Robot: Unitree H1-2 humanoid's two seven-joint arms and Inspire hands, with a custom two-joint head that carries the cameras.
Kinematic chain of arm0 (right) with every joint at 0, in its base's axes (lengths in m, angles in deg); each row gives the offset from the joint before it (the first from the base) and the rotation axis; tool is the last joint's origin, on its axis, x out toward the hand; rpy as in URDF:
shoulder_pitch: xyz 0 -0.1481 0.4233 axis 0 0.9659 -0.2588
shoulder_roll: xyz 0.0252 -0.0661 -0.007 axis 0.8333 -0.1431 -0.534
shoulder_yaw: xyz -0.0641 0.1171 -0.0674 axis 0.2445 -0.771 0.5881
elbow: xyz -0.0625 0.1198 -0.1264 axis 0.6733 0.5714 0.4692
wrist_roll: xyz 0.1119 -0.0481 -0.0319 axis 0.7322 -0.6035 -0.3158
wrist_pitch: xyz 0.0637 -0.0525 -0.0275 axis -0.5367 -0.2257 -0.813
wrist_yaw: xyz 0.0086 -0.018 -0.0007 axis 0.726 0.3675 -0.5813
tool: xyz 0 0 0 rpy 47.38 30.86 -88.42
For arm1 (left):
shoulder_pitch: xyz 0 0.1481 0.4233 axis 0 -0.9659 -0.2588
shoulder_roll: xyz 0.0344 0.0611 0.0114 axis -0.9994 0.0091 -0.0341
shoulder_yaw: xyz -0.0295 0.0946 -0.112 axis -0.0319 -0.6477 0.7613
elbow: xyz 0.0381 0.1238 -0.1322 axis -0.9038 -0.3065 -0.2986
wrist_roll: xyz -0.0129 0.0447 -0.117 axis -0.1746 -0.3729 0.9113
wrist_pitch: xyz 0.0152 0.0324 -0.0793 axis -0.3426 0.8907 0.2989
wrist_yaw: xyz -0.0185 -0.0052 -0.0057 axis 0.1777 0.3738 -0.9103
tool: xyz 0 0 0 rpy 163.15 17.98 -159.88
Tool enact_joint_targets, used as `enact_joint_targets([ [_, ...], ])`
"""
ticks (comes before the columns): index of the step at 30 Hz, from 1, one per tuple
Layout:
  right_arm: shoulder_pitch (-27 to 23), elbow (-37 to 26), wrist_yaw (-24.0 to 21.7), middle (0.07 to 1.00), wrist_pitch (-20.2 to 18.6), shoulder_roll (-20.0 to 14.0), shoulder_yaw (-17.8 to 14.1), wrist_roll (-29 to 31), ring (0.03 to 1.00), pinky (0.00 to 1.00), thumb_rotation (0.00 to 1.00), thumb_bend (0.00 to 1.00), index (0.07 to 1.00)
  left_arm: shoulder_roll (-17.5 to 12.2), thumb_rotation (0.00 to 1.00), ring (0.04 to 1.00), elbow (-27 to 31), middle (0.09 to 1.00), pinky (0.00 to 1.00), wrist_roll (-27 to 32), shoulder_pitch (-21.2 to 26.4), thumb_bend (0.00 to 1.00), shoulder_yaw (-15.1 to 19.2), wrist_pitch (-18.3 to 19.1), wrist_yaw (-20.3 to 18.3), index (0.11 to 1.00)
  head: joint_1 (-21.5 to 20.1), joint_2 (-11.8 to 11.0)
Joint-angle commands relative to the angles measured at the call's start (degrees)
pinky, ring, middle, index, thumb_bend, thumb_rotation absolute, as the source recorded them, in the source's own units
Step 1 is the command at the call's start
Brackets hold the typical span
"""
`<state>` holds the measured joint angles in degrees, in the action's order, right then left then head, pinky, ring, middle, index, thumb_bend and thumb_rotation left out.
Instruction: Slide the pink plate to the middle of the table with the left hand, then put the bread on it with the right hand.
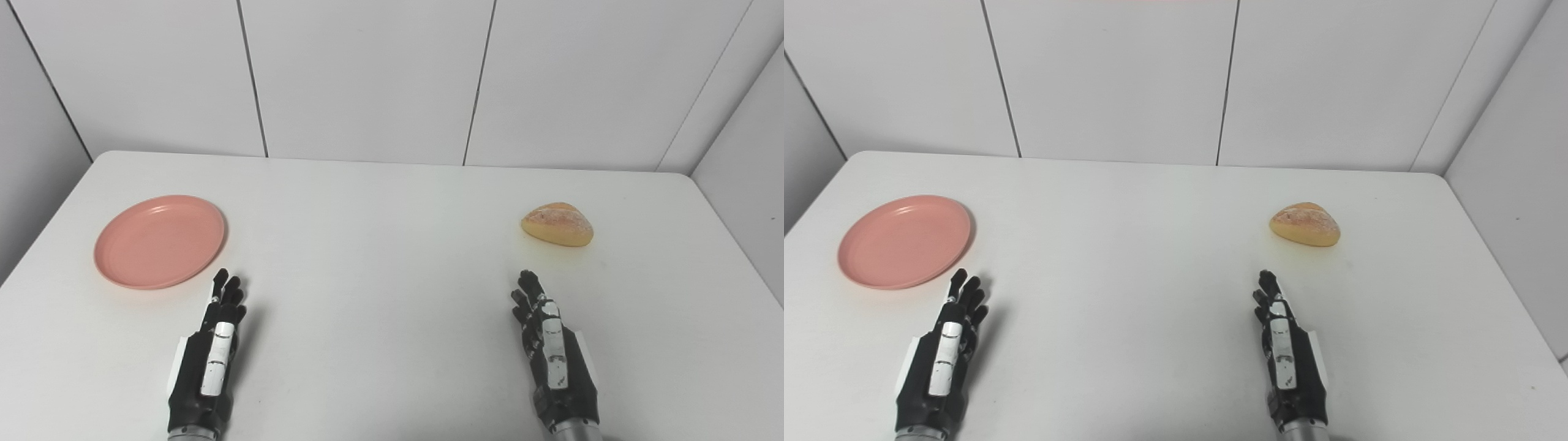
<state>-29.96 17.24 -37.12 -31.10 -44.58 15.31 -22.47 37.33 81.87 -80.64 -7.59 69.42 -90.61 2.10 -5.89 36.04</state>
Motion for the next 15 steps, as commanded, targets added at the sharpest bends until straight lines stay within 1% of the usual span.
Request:
enact_joint_targets([
  [1,-0.6,-1.3,-0.6,0.968,0.9,0.0,-0.1,0.5,0.962,1.00,0.98,0.82,0.930,0.0,0.89,1.000,0.7,1.000,1.00,0.3,0.4,0.67,-0.3,-0.7,-0.4,1.000,0.0,0.0],
  [15,-0.5,-1.3,-0.8,0.962,0.7,-0.1,0.0,0.6,0.957,1.00,0.98,0.81,0.925,0.0,0.89,1.000,1.2,1.000,1.00,0.0,0.3,0.68,-0.5,-0.1,-0.4,1.000,0.2,0.0],
])
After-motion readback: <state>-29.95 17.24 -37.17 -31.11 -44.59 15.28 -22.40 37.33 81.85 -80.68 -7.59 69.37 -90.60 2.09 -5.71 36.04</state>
